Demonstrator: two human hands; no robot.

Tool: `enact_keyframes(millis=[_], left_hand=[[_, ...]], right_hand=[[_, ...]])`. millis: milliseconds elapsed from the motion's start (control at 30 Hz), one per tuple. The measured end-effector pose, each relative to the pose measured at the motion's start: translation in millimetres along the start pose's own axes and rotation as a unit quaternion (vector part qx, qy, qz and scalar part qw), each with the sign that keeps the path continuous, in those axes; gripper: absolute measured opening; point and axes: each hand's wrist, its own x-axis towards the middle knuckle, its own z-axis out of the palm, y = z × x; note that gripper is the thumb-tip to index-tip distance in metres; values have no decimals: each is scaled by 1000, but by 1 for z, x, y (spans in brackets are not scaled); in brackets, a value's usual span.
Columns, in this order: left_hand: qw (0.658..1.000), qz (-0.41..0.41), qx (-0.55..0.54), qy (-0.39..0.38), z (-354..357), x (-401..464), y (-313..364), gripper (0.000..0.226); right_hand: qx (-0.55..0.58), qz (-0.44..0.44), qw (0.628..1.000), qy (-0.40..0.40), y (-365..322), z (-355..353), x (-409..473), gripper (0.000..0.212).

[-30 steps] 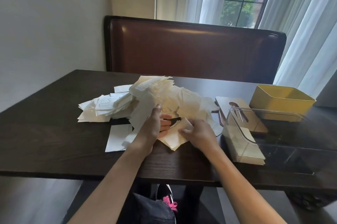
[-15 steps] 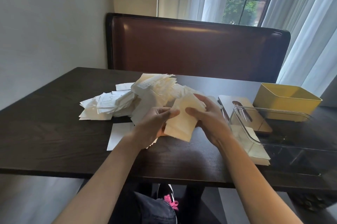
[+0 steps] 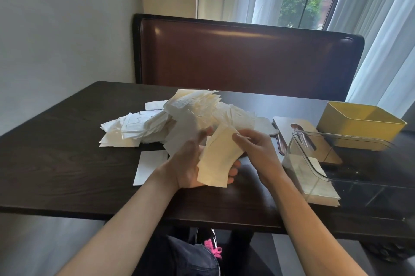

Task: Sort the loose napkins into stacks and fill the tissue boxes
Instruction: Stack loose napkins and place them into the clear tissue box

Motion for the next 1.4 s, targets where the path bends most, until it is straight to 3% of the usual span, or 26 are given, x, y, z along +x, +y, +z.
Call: enact_keyframes(millis=[200, 367, 433, 500, 600, 700, 833, 933, 1033, 1133, 1333, 1400], left_hand=[[999, 7, -34, 24, 1, 2, -2, 76], [997, 28, -58, 39, 4, 3, -2, 80], [998, 27, -50, 40, 6, 3, -3, 81], [998, 18, -43, 42, 5, 4, -2, 82], [999, 3, -32, 4, 3, 2, -3, 95], [999, 3, -26, -34, 1, 1, -5, 98], [999, 21, -17, -41, 3, -3, -5, 73], [995, 60, -70, -23, -3, -10, -6, 69], [987, 109, -120, 4, -15, -23, -5, 67], [977, 150, -151, 33, -28, -36, 2, 64], [962, 165, -191, 108, -52, -48, 20, 57], [961, 160, -193, 118, -60, -49, 21, 53]], right_hand=[[31, -60, 995, 69, -7, -1, -2, 15], [229, -9, 971, -67, -22, -6, -6, 18], [175, 8, 980, -94, -20, -3, -4, 24], [35, -8, 996, -84, -14, 2, -2, 16], [-136, -46, 988, -49, -6, 5, 2, 18], [-172, -58, 983, -36, -5, 9, 2, 18], [-152, -60, 986, -30, -3, 12, 3, 16], [-89, -32, 995, 40, -5, 14, 6, 19], [-101, -5, 992, 78, -6, 23, 9, 21], [-184, -15, 982, 45, -4, 38, 13, 16], [-309, 5, 951, -11, -8, 76, 25, 48], [-331, 21, 944, -9, -3, 84, 27, 47]])
